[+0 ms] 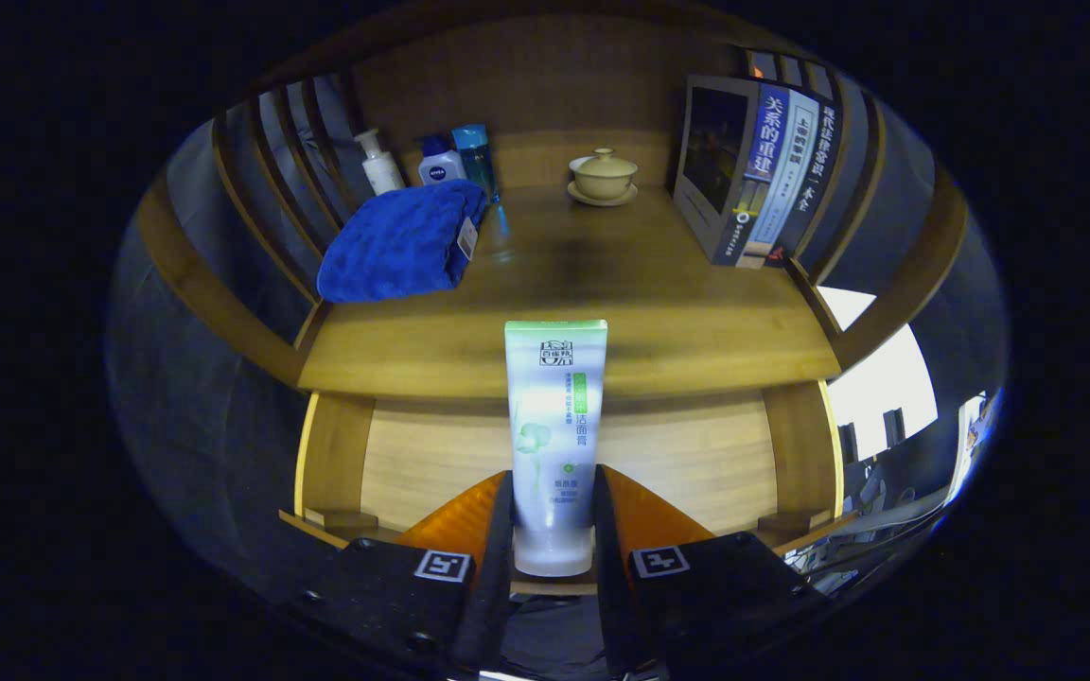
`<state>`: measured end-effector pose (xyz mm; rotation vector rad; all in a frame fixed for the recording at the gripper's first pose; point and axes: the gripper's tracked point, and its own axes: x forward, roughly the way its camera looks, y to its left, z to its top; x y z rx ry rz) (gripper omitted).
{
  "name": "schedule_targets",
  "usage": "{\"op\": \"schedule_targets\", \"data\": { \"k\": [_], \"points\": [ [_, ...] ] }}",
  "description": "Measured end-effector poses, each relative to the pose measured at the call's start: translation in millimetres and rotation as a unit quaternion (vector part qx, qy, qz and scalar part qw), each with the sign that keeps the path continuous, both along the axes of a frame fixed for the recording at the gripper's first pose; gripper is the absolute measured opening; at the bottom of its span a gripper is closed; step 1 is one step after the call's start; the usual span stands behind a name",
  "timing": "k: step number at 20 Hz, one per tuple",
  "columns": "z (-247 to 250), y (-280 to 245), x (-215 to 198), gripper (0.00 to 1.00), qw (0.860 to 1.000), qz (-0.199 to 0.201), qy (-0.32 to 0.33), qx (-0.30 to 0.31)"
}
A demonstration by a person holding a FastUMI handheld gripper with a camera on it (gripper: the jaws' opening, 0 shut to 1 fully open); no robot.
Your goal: Pull open the drawer, take out the items inside it, and place them on the countertop above the cabinet.
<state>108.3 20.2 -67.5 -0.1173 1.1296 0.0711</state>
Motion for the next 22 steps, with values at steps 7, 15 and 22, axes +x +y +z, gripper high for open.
{"op": "schedule_targets", "data": {
  "k": [7, 15, 22],
  "points": [
    [4.1, 15.7, 72.5, 0.48, 0.999, 0.001, -0.031, -0.007],
    [-28.3, 13.7, 119.6, 0.48, 0.999, -0.032, -0.032, 0.009],
    [-35.3, 9.0, 132.0, 0.61, 0.998, -0.039, -0.049, -0.001]
  ]
}}
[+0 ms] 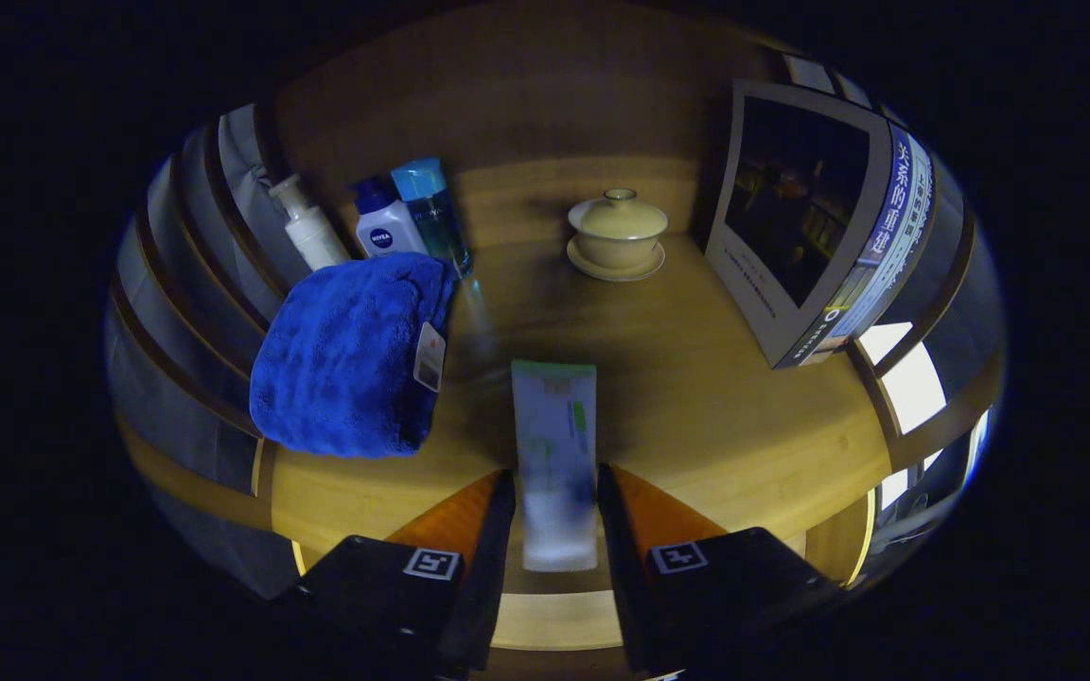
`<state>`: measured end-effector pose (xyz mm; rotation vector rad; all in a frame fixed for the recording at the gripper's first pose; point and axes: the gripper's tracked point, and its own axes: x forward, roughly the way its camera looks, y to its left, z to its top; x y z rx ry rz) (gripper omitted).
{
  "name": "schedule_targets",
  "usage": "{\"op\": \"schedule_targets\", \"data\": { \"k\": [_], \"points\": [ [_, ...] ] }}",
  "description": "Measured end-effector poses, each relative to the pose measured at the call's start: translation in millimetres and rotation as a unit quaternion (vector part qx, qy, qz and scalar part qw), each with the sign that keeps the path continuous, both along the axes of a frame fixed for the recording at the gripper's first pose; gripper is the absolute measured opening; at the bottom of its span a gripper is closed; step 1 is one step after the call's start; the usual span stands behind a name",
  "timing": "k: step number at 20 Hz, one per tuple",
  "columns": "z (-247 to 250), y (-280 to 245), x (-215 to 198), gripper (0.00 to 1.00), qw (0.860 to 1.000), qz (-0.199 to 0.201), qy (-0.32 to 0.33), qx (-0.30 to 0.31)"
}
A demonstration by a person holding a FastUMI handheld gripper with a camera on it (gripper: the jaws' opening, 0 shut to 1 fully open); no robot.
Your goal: Pull open the drawer, take out the items inside it, and place them on the countertop above the cabinet.
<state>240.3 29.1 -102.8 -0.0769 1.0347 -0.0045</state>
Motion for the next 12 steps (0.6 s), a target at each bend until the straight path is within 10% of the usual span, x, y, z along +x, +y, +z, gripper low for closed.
{"op": "schedule_targets", "data": {
  "k": [6, 12],
  "points": [
    [16.6, -5.7, -16.5, 1.00, 0.999, 0.012, -0.042, -0.003],
    [39.1, 10.9, -50.3, 1.00, 0.991, 0.037, -0.121, 0.042]
  ]
}}
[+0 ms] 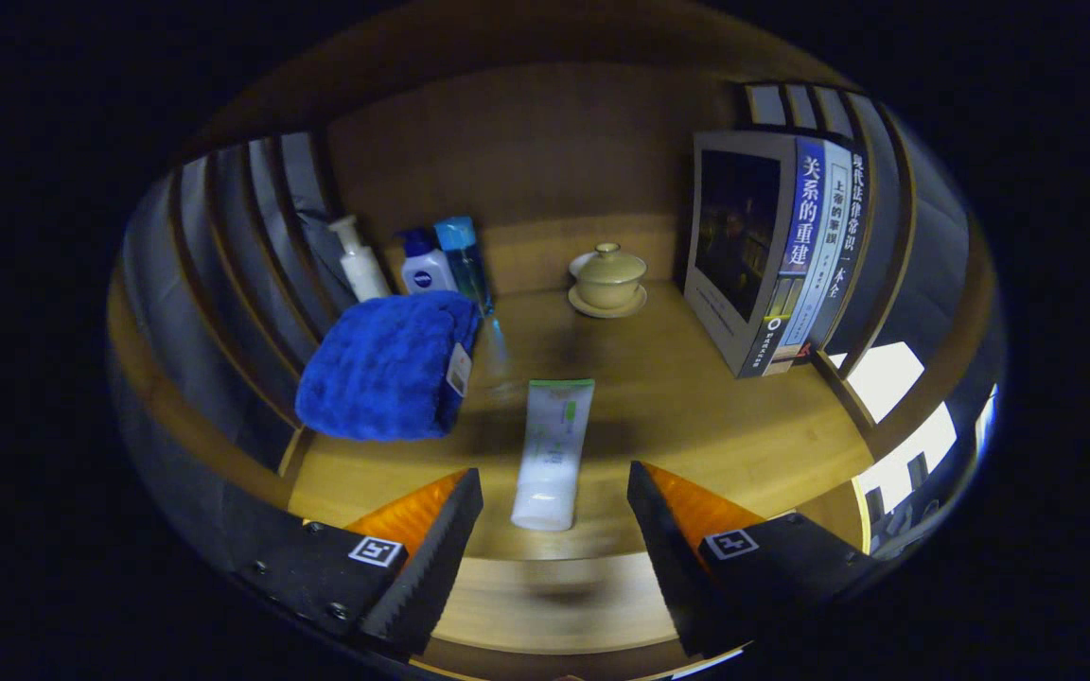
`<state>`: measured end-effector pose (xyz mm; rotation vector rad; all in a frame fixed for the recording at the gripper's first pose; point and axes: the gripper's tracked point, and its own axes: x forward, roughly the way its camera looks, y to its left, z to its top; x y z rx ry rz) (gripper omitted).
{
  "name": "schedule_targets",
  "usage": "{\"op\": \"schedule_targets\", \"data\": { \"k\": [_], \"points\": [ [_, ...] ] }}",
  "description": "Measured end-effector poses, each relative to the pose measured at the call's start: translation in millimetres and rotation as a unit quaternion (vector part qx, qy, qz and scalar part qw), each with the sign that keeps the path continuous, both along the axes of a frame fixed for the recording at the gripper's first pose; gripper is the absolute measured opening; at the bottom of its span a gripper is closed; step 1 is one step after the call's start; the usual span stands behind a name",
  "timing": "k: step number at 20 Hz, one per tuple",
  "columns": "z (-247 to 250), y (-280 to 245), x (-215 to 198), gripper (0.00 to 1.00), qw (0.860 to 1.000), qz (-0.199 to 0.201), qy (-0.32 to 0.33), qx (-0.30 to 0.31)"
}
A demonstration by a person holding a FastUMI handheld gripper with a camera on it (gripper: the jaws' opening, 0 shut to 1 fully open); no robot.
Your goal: Pull open the drawer, take out the items inside it, and place them on the countertop above the cabinet.
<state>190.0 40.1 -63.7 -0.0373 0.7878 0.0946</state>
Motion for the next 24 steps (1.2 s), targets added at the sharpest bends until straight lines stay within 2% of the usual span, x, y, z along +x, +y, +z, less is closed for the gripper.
{"op": "schedule_targets", "data": {
  "k": [3, 13, 19, 24],
  "points": [
    [12.0, 4.7, -29.3, 0.99, 0.999, 0.014, -0.042, 0.017],
    [51.8, -18.1, -123.4, 0.99, 0.985, 0.033, -0.165, -0.025],
    [37.0, -51.3, -179.6, 0.99, 0.985, -0.001, -0.170, -0.021],
    [21.5, -83.9, -206.6, 0.99, 0.984, -0.029, -0.177, -0.024]
  ]
}}
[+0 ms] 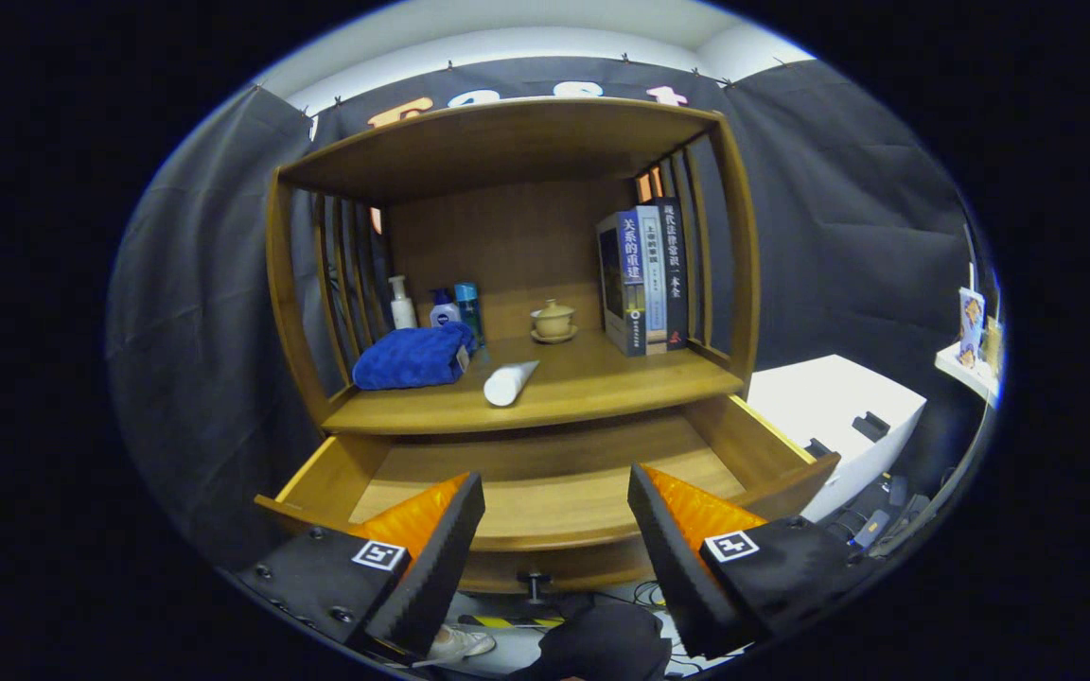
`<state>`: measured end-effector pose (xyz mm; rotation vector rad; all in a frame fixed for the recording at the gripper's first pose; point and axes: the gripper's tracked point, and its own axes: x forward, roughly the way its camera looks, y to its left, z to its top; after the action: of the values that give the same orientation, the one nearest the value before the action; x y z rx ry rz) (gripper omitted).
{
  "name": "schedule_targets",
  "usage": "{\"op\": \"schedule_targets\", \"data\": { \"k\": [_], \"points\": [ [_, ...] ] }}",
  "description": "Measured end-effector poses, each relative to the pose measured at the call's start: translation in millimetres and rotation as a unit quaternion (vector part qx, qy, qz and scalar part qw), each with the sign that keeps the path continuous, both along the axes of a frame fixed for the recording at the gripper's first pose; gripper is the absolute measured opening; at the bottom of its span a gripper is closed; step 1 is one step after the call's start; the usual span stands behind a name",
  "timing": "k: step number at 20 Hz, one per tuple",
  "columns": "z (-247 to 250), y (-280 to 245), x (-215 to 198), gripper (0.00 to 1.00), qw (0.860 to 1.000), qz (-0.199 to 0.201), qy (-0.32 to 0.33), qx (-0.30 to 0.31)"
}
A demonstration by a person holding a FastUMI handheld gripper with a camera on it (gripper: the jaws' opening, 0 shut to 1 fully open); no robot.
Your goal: Pull open the drawer, take out the items inside it, and place them on the countertop above the cabinet.
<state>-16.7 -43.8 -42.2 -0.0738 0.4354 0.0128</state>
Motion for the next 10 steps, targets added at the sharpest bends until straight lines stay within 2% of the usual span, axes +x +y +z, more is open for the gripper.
{"op": "schedule_targets", "data": {
  "k": [10],
  "points": [
    [-49.6, -14.3, -17.8, 0.99, 0.998, -0.011, 0.040, -0.046]
  ]
}}
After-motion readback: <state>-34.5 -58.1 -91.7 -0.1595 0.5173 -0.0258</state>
